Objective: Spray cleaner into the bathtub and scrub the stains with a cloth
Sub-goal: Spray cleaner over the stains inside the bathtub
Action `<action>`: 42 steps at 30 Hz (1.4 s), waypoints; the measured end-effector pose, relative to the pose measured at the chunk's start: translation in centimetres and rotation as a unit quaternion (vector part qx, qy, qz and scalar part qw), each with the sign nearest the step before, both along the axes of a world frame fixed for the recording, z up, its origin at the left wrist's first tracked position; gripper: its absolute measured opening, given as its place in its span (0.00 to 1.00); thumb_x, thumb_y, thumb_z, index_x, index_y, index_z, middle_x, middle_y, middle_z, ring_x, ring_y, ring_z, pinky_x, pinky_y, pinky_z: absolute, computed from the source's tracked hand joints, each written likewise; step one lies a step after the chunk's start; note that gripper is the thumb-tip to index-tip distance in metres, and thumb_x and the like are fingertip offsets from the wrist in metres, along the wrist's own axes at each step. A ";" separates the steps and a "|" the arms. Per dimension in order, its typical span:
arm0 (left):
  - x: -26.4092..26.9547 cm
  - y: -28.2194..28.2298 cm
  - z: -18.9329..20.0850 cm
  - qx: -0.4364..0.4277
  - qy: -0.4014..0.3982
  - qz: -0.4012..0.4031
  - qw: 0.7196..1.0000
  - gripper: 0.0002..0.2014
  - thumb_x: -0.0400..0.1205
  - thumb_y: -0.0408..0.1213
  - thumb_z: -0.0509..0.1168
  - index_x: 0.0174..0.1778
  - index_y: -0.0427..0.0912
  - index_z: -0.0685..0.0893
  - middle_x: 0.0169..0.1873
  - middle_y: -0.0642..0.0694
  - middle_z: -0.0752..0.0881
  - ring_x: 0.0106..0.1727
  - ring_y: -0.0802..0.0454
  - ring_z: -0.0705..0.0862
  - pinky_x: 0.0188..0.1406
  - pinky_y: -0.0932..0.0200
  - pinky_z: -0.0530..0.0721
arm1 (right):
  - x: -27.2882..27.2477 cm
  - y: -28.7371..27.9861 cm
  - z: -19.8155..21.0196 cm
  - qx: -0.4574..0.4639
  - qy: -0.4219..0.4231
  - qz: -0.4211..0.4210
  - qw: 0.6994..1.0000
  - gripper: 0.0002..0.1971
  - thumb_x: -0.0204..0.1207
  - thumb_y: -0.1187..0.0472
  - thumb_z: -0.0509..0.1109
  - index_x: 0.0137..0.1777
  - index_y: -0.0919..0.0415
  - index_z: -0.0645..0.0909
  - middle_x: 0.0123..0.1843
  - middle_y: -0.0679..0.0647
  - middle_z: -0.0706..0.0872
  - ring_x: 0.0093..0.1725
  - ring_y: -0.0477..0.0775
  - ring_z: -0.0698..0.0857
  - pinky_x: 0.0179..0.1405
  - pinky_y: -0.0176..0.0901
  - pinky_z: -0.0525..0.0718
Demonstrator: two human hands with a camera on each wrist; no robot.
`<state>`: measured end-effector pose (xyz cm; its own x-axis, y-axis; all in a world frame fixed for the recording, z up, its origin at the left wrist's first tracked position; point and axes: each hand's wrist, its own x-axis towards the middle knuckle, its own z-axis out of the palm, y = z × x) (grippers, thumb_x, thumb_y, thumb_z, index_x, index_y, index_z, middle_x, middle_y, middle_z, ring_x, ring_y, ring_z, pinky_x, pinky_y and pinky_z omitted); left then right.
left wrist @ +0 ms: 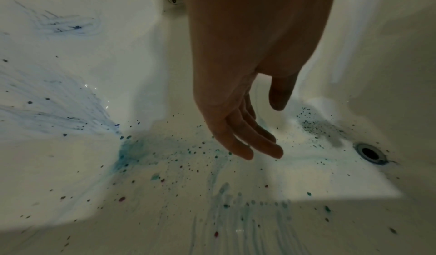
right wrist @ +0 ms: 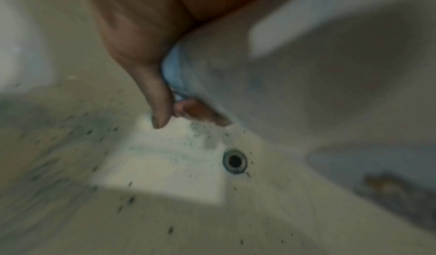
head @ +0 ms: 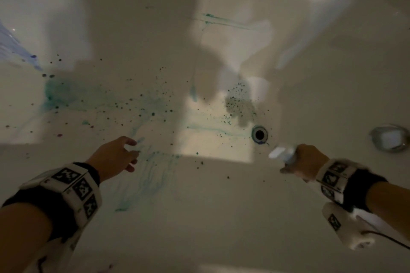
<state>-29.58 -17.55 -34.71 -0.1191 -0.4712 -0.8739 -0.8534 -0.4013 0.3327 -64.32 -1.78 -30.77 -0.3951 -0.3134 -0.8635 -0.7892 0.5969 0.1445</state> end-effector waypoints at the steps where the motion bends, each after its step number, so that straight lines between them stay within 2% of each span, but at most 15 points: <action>1: 0.2 0.1 0.2 -0.003 0.001 -0.002 1.000 0.14 0.84 0.34 0.61 0.65 0.39 0.74 0.47 0.37 0.87 0.41 0.43 0.85 0.30 0.61 0.74 | 0.7 0.9 0.3 0.035 -0.036 0.018 0.999 0.14 0.70 0.52 0.76 0.48 0.59 0.80 0.40 0.55 0.85 0.28 0.45 0.83 0.33 0.36 0.81; 4: 0.7 0.4 0.8 -0.007 0.002 -0.006 1.000 0.14 0.84 0.34 0.61 0.65 0.39 0.75 0.46 0.39 0.87 0.40 0.45 0.85 0.30 0.61 0.74 | 3.5 2.8 1.5 0.088 -0.118 0.037 0.988 0.10 0.68 0.53 0.78 0.40 0.54 0.80 0.33 0.45 0.81 0.22 0.37 0.77 0.21 0.26 0.75; 8: 1.5 0.5 1.8 -0.012 0.014 -0.001 1.000 0.14 0.84 0.34 0.61 0.65 0.39 0.75 0.45 0.38 0.87 0.40 0.45 0.85 0.30 0.62 0.74 | 6.9 3.4 2.7 0.070 -0.111 0.077 0.988 0.10 0.69 0.51 0.76 0.39 0.52 0.78 0.43 0.47 0.82 0.44 0.45 0.84 0.38 0.32 0.77; 10: 2.1 0.3 2.2 -0.018 0.016 -0.001 1.000 0.13 0.84 0.34 0.61 0.65 0.38 0.75 0.45 0.38 0.87 0.40 0.44 0.85 0.31 0.62 0.74 | 8.3 3.2 2.7 0.080 -0.166 0.067 0.981 0.10 0.68 0.51 0.77 0.35 0.52 0.79 0.39 0.47 0.84 0.36 0.44 0.83 0.33 0.29 0.76; 13: 3.0 0.0 2.6 -0.023 0.017 0.002 1.000 0.13 0.84 0.34 0.60 0.65 0.38 0.76 0.45 0.39 0.86 0.40 0.45 0.85 0.30 0.62 0.74 | 10.7 2.3 2.1 0.061 -0.189 0.051 0.979 0.12 0.67 0.52 0.78 0.44 0.56 0.81 0.40 0.52 0.85 0.36 0.49 0.81 0.38 0.35 0.79; 17: 4.5 -0.4 2.8 -0.030 0.012 0.003 0.999 0.15 0.84 0.35 0.61 0.66 0.41 0.74 0.47 0.41 0.86 0.39 0.47 0.86 0.32 0.61 0.76 | 13.9 -0.1 1.3 0.015 -0.206 0.055 0.977 0.14 0.68 0.53 0.78 0.28 0.55 0.77 0.23 0.46 0.79 0.21 0.44 0.78 0.31 0.36 0.81; 19: 5.4 -0.6 2.9 -0.039 0.010 0.000 0.999 0.15 0.84 0.35 0.60 0.66 0.41 0.73 0.47 0.41 0.85 0.38 0.49 0.85 0.33 0.61 0.76 | 15.8 -1.4 1.1 0.036 -0.263 0.075 0.961 0.11 0.66 0.51 0.79 0.34 0.55 0.83 0.28 0.50 0.86 0.22 0.46 0.80 0.33 0.35 0.82; 21: 6.3 -0.6 3.1 -0.040 0.007 0.000 0.999 0.15 0.84 0.36 0.60 0.67 0.41 0.74 0.46 0.42 0.85 0.37 0.51 0.85 0.32 0.62 0.76 | 17.8 -2.5 0.8 0.020 -0.280 0.091 0.955 0.16 0.64 0.47 0.79 0.46 0.57 0.86 0.39 0.53 0.90 0.29 0.50 0.84 0.40 0.40 0.85; 24: 7.6 -0.7 3.7 -0.039 0.003 0.005 0.999 0.14 0.84 0.36 0.60 0.66 0.41 0.74 0.46 0.42 0.84 0.37 0.50 0.84 0.31 0.64 0.75 | 19.9 -4.7 0.7 -0.058 -0.211 0.089 0.972 0.12 0.68 0.50 0.77 0.40 0.57 0.81 0.35 0.49 0.83 0.33 0.50 0.82 0.50 0.44 0.85; 26: 8.4 -0.9 4.1 -0.042 0.004 0.008 0.999 0.13 0.84 0.35 0.60 0.65 0.40 0.75 0.46 0.42 0.85 0.38 0.49 0.84 0.31 0.64 0.75 | 21.0 -6.1 0.7 -0.078 -0.203 0.091 0.972 0.12 0.68 0.51 0.77 0.34 0.55 0.78 0.27 0.48 0.79 0.22 0.42 0.79 0.48 0.43 0.84; 28: 9.3 -1.1 4.5 -0.047 0.003 0.015 0.999 0.13 0.84 0.35 0.59 0.65 0.40 0.75 0.47 0.42 0.85 0.39 0.48 0.84 0.32 0.64 0.75 | 21.8 -7.1 0.3 -0.061 -0.224 0.095 0.968 0.13 0.67 0.52 0.78 0.43 0.59 0.82 0.26 0.46 0.78 0.14 0.37 0.76 0.46 0.39 0.81; 31: 10.4 -1.4 4.9 -0.046 0.007 0.029 0.998 0.13 0.84 0.35 0.59 0.64 0.40 0.76 0.48 0.41 0.85 0.40 0.47 0.84 0.32 0.63 0.75 | 23.2 -8.2 -0.3 -0.066 -0.218 0.109 0.967 0.21 0.68 0.51 0.78 0.56 0.62 0.82 0.39 0.50 0.81 0.25 0.42 0.76 0.45 0.40 0.79; 34: 11.6 -1.6 5.1 -0.047 0.008 0.035 0.998 0.12 0.84 0.35 0.59 0.63 0.40 0.76 0.48 0.41 0.85 0.40 0.48 0.85 0.32 0.62 0.75 | 24.1 -9.2 -0.4 -0.100 -0.179 0.109 0.973 0.17 0.71 0.52 0.75 0.54 0.61 0.81 0.41 0.54 0.82 0.37 0.53 0.81 0.43 0.42 0.79; 38: 12.8 -1.7 5.2 -0.048 0.007 0.045 0.998 0.12 0.84 0.35 0.59 0.63 0.40 0.76 0.47 0.42 0.85 0.40 0.48 0.84 0.32 0.63 0.75 | 25.5 -10.0 -0.1 -0.074 -0.228 0.079 0.968 0.12 0.70 0.54 0.77 0.47 0.57 0.78 0.31 0.48 0.76 0.25 0.44 0.73 0.33 0.36 0.76; 42: 13.4 -1.7 5.4 -0.048 0.020 0.046 0.998 0.12 0.84 0.34 0.59 0.63 0.39 0.77 0.47 0.41 0.85 0.38 0.49 0.84 0.30 0.63 0.74 | 26.6 -10.5 -0.4 -0.088 -0.198 0.116 0.969 0.19 0.69 0.53 0.77 0.57 0.60 0.80 0.44 0.53 0.83 0.34 0.48 0.80 0.35 0.37 0.77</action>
